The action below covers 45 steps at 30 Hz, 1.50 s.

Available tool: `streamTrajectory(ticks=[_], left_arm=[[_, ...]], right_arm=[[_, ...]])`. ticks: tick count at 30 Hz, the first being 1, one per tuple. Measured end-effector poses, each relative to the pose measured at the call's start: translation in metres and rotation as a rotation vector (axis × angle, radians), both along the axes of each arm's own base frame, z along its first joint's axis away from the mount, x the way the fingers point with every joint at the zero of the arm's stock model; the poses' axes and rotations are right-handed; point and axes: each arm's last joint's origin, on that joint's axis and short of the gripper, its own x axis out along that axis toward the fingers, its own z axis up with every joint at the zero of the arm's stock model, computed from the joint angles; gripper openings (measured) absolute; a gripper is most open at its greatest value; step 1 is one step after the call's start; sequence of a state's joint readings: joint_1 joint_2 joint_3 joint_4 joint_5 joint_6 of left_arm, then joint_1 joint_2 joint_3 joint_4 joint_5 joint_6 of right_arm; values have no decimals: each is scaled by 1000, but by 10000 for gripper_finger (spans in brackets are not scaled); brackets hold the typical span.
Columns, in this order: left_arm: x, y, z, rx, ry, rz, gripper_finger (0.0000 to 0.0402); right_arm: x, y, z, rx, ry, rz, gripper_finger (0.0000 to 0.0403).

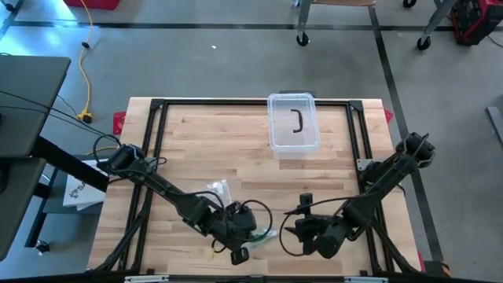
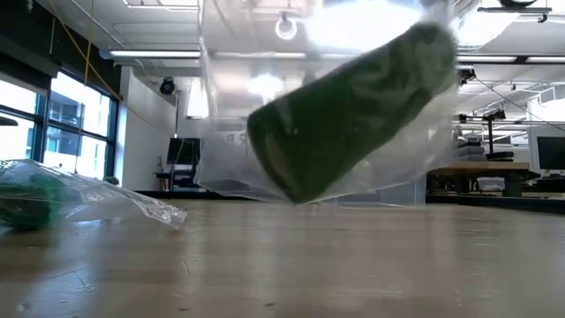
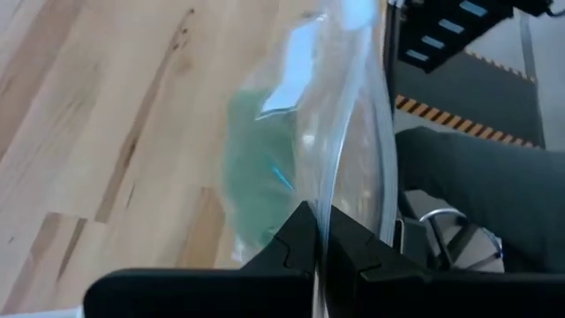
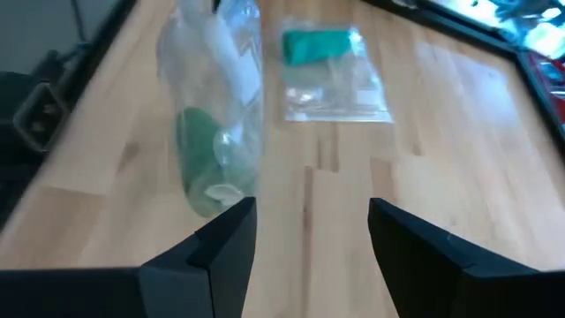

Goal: Roll bandage
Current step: Close the transparent zip bag

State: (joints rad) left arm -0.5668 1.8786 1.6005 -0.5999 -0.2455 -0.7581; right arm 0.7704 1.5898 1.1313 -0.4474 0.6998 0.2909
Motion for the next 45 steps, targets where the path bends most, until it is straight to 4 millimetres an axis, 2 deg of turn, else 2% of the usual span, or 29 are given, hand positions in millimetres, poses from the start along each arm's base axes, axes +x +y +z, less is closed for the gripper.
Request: streamTrajectory(ticks=[3, 6, 9, 14, 19, 24, 30, 33, 39, 45], left_arm=[[-3, -5, 0, 16, -3, -32, 0], [-6, -9, 0, 40, -9, -69, 0], [-9, -15, 0, 56, -18, -105, 0], [-13, -24, 2, 73, -48, -167, 0], [-17, -30, 2, 72, -49, -186, 0], [-17, -31, 2, 62, -54, -180, 0], [-17, -31, 3, 56, -57, -176, 0], [-17, -31, 3, 56, -57, -176, 0], [-17, -31, 3, 56, -57, -176, 0], [-17, -31, 3, 56, -57, -175, 0]], right_arm=[[0, 2, -7, 63, -5, 40, 208], [-3, 5, -26, 139, -55, 84, 208], [-7, 3, -44, 285, -171, 82, 208], [-13, 3, -56, 408, -341, 77, 208], [-11, 15, -50, 368, -396, 115, 208], [3, 32, -38, 243, -400, 154, 208], [17, 49, -19, 202, -423, 187, 204], [17, 54, -13, 171, -392, 197, 176], [17, 56, -10, 118, -346, 190, 87], [18, 55, -9, 113, -349, 187, 34]])
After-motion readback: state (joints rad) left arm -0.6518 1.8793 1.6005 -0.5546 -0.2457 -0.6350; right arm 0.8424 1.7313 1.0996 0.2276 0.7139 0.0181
